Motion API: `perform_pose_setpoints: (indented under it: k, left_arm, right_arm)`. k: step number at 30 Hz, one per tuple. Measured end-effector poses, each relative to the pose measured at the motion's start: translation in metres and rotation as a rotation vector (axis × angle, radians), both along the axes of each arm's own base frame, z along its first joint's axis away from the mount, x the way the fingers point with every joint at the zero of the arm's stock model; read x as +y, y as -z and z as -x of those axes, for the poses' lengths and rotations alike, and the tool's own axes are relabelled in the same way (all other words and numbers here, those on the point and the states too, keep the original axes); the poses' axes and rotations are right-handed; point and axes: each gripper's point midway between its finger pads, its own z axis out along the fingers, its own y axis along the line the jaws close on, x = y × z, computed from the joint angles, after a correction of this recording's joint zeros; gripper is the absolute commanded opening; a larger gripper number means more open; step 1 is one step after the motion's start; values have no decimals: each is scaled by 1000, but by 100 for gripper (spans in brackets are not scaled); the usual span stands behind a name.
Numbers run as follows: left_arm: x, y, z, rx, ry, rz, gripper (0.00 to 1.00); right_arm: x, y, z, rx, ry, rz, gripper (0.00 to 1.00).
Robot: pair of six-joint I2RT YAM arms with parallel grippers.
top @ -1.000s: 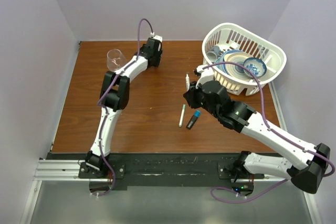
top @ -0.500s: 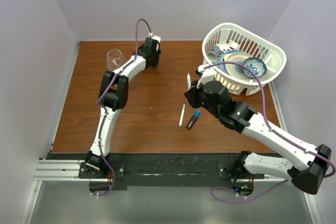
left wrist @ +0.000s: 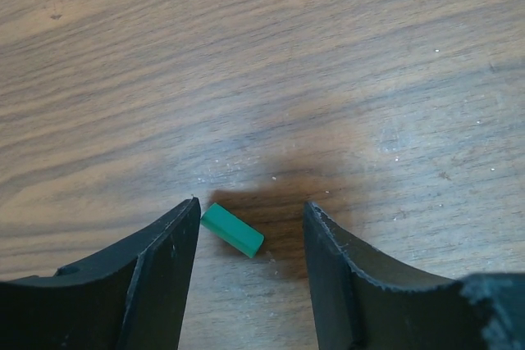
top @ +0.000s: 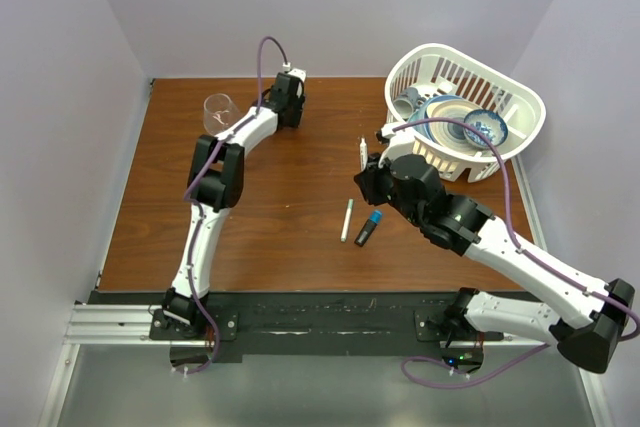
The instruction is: Insert the pens into the pen caps
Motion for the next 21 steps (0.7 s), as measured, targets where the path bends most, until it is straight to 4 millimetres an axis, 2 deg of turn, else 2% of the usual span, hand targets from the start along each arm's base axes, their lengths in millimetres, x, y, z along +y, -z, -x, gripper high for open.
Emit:
perform_pose_setpoints:
  k: [6,14,21]
  left_arm:
    - [4,0,7,11,-12,10,54]
    - [14,2,32,61,-39,17,51]
    - [17,1,37,69,-38,14,62]
  right_arm:
    - [-1,0,0,-1,5,-2,0]
    - [-5,-1,4,2,10,-18,0]
    - [-13,-8,12,-4,17,-48,0]
